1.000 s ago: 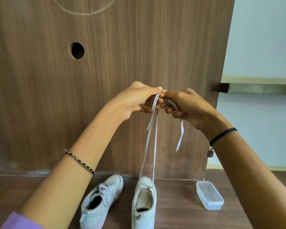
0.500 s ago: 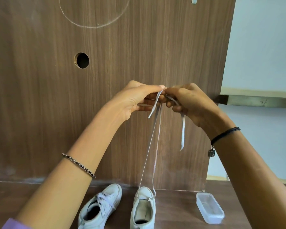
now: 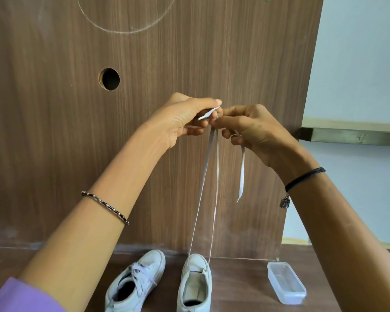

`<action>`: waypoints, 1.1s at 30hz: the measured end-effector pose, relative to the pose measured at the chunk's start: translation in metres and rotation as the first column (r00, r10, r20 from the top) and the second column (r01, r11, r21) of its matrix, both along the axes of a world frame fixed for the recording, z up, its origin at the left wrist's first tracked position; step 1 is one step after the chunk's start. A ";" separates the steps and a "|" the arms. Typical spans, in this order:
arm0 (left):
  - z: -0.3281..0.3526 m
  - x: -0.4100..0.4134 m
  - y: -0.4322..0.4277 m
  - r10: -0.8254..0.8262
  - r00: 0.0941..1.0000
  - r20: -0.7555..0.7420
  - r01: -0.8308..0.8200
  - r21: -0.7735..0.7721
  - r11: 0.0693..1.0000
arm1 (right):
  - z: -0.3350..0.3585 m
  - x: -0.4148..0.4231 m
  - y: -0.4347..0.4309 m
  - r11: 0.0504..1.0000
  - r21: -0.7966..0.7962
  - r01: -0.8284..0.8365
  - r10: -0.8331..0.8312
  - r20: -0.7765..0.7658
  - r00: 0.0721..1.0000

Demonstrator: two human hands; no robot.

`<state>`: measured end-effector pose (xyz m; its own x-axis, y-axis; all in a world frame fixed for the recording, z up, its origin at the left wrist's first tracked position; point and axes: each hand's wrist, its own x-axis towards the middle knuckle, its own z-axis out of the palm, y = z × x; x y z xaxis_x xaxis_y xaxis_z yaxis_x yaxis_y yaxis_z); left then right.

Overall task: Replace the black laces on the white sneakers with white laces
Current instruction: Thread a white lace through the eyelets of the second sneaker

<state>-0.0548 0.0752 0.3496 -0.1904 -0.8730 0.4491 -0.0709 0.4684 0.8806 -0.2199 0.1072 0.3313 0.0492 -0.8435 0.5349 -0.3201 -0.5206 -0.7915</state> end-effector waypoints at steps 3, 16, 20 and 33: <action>0.004 0.001 -0.003 0.018 1.000 -0.023 -0.018 0.011 1.000 | 0.012 0.000 0.000 1.000 -0.011 -0.002 0.002 0.003 1.000; 0.002 0.018 -0.014 -0.101 0.957 -0.271 0.153 0.178 0.972 | 0.018 -0.005 -0.001 0.965 -0.067 -0.255 0.264 0.207 0.942; 0.000 0.020 -0.016 -0.100 0.963 -0.251 0.151 0.192 0.970 | 0.011 0.000 -0.007 0.979 -0.167 -0.114 0.143 0.178 0.974; -0.015 0.015 -0.006 -0.245 0.968 0.043 0.233 0.196 0.953 | 0.006 0.012 -0.017 0.899 -0.282 0.335 -0.338 0.039 0.940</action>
